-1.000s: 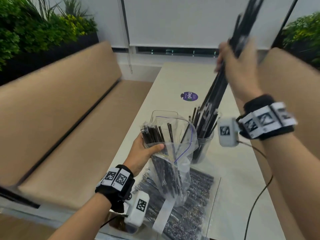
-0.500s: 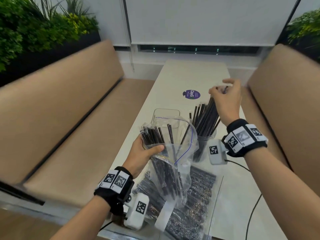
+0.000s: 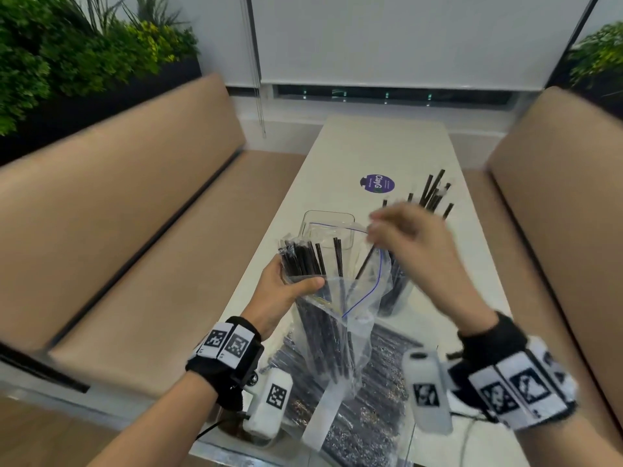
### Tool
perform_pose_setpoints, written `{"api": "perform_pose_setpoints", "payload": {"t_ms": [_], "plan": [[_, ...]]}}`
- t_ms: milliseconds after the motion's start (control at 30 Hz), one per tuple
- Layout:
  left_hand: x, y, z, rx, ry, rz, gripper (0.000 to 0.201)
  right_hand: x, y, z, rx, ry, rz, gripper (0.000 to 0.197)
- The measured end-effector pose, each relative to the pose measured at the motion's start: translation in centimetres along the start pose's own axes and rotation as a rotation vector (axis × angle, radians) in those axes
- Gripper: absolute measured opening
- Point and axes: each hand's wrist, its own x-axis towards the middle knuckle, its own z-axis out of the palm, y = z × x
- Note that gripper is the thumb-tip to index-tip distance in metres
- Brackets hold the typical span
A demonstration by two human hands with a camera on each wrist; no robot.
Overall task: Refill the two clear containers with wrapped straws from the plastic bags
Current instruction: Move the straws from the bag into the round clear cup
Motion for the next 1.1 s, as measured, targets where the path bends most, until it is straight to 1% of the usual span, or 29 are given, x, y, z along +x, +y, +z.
{"api": "perform_pose_setpoints", "payload": {"t_ms": [33,67,100,133,167,200,267,367,400,433,500,533,600,700,733,800,867,933,1000,1033,1100], "plan": [[-0.1,0.2,0.1,0.02,-0.003,0.01,0.055,-0.9,0.5,1.4,-0.065,-0.137,0.085,0.027],[-0.2,0.4,0.2,0.037,-0.007,0.019,0.056,-1.3,1.2,2.6,-0.15,-0.237,0.15,0.044],[-0.2,0.5,0.3,0.052,-0.019,0.027,0.057,-1.5,1.7,3.7,-0.207,-0.295,0.179,0.061],[-0.3,0.6,0.4,0.06,-0.041,0.032,0.057,-1.6,2.1,4.5,-0.225,-0.321,0.182,0.071],[-0.5,0.7,0.5,0.064,-0.063,0.039,0.056,-1.6,2.5,5.0,-0.204,-0.316,0.169,0.073],[-0.5,0.6,0.5,0.066,-0.069,0.048,0.056,-1.6,2.6,5.3,-0.168,-0.293,0.156,0.068],[-0.5,0.5,0.5,0.062,-0.027,0.065,0.053,-1.9,2.6,5.3,-0.095,-0.209,0.146,0.046],[-0.7,0.5,0.1,0.01,0.071,0.091,0.05,-2.6,2.4,4.6,-0.153,-0.053,0.051,0.014],[-0.7,0.5,0.0,-0.007,0.094,0.1,0.05,-2.7,2.3,4.3,-0.193,-0.035,0.037,0.013],[-0.8,0.5,0.0,-0.021,0.116,0.106,0.05,-2.6,2.4,4.1,-0.249,-0.049,0.041,0.021],[-1.0,0.5,0.0,-0.052,0.157,0.114,0.049,-2.4,2.6,4.2,-0.381,-0.129,0.097,0.044],[-1.1,0.6,0.1,-0.069,0.161,0.114,0.049,-2.4,2.5,4.2,-0.417,-0.171,0.126,0.049],[-1.3,0.8,0.1,-0.105,0.111,0.096,0.051,-2.2,2.6,4.3,-0.411,-0.231,0.179,0.05],[-1.9,1.2,0.1,-0.108,-0.02,0.059,0.051,-2.1,2.4,4.4,-0.26,-0.319,0.223,0.072],[-2.0,1.3,0.0,-0.084,-0.043,0.054,0.051,-2.1,2.2,4.4,-0.209,-0.335,0.197,0.071],[-2.1,1.5,0.0,-0.002,-0.056,0.071,0.054,-2.2,1.9,4.9,-0.164,-0.355,0.112,0.06],[-2.0,1.5,-0.1,0.059,-0.069,0.082,0.058,-2.1,2.3,6.0,-0.183,-0.338,0.063,0.063],[-1.9,1.7,-0.2,0.039,-0.163,0.053,0.066,-2.1,2.8,6.9,-0.173,-0.301,0.081,0.065],[-2.0,2.2,-0.1,-0.025,-0.309,0.017,0.076,-2.1,2.7,7.4,-0.074,-0.269,0.113,0.057],[-2.0,2.4,0.0,-0.036,-0.356,0.013,0.08,-2.1,2.7,7.5,-0.027,-0.245,0.126,0.052],[-1.8,2.7,0.2,0.004,-0.361,0.036,0.077,-2.1,2.7,7.8,0.062,-0.182,0.143,0.045]]}}
